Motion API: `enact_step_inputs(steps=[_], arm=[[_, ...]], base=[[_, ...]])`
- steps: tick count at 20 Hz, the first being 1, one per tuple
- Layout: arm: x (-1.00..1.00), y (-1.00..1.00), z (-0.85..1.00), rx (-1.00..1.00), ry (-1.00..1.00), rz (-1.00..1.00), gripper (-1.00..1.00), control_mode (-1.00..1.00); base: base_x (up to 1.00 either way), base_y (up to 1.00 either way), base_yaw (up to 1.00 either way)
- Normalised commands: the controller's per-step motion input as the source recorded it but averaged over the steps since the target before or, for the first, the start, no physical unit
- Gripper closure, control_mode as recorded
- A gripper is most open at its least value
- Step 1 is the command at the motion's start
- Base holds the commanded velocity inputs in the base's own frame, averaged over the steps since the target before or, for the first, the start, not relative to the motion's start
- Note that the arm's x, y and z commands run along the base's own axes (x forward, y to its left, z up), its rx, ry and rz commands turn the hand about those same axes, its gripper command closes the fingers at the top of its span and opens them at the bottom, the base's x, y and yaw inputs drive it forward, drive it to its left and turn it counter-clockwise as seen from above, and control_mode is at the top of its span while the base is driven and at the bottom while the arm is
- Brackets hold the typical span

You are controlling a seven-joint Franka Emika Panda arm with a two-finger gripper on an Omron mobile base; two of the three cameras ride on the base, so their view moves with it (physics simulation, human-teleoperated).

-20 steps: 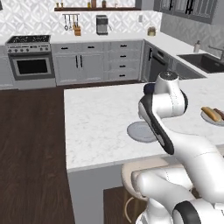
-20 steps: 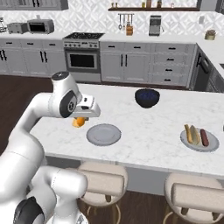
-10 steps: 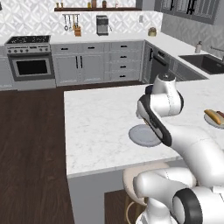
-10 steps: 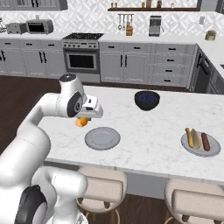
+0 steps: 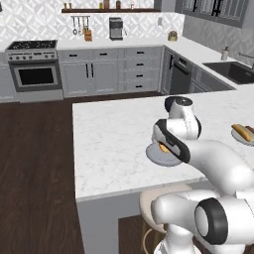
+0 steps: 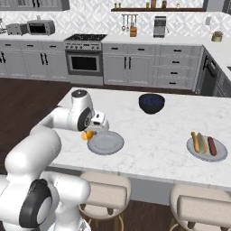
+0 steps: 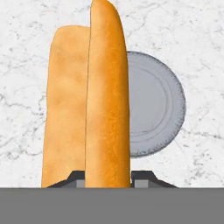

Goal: Place one bun and one sausage from the bowl on each plate.

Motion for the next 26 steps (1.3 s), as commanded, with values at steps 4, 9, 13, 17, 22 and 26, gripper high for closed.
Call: enact_step_inputs(steps=[4,9,13,17,22,26], arm=[[0.16,-0.01,-0.36,0.0,-0.03,0.0,1.0,-1.0],[0.31,0.0,-0.55,-0.01,-0.03,0.0,1.0,-1.0],[0.08,0.0,-0.15,0.0,0.01,0.0,1.0,-1.0],[0.17,0.0,-0.08,0.0,0.0,0.0,1.0,-1.0],[0.14,0.0,-0.13,0.0,0.0,0.0,1.0,-1.0],[0.01,0.0,-0.19,0.0,0.03,0.0,-1.0,-1.0]], base=[[0.0,0.0,0.0],[0.0,0.0,0.0],[0.0,0.0,0.0],[0.0,0.0,0.0],[0.0,0.0,0.0],[0.0,0.0,0.0]])
